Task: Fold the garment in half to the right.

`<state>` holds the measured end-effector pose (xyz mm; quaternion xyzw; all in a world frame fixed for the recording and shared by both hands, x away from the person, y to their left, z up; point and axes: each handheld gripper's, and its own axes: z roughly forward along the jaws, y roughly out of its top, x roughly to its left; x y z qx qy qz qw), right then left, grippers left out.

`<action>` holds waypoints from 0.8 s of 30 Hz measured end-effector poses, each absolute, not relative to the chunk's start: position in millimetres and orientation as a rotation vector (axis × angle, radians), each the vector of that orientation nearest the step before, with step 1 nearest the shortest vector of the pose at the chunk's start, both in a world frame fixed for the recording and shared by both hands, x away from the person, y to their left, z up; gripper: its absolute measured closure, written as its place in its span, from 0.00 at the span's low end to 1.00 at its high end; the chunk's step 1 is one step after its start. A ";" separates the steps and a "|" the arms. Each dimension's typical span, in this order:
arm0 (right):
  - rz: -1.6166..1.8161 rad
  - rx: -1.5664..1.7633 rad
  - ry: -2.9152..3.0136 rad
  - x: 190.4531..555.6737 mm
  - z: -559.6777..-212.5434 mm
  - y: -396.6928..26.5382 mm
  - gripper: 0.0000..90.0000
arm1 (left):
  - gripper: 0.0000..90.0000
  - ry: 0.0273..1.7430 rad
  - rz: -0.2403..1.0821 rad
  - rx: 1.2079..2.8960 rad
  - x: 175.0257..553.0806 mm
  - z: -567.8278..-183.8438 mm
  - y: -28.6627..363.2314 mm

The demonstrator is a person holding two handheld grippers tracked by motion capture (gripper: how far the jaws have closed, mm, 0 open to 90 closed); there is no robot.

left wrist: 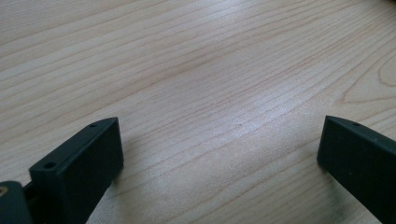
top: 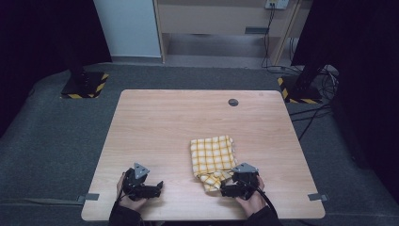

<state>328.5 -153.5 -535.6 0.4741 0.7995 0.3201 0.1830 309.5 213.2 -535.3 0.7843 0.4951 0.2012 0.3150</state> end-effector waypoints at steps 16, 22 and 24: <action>0.879 1.414 2.173 339.9 -536.4 -140.0 0.00 | 0.00 1.304 0.530 2.067 309.5 -535.3 213.2; 0.874 1.423 2.176 347.5 -536.0 -137.5 0.00 | 0.00 1.304 0.530 2.067 309.6 -535.3 213.2; 0.875 1.416 2.180 350.9 -536.1 -137.2 0.00 | 0.00 1.304 0.530 2.067 309.5 -535.3 213.2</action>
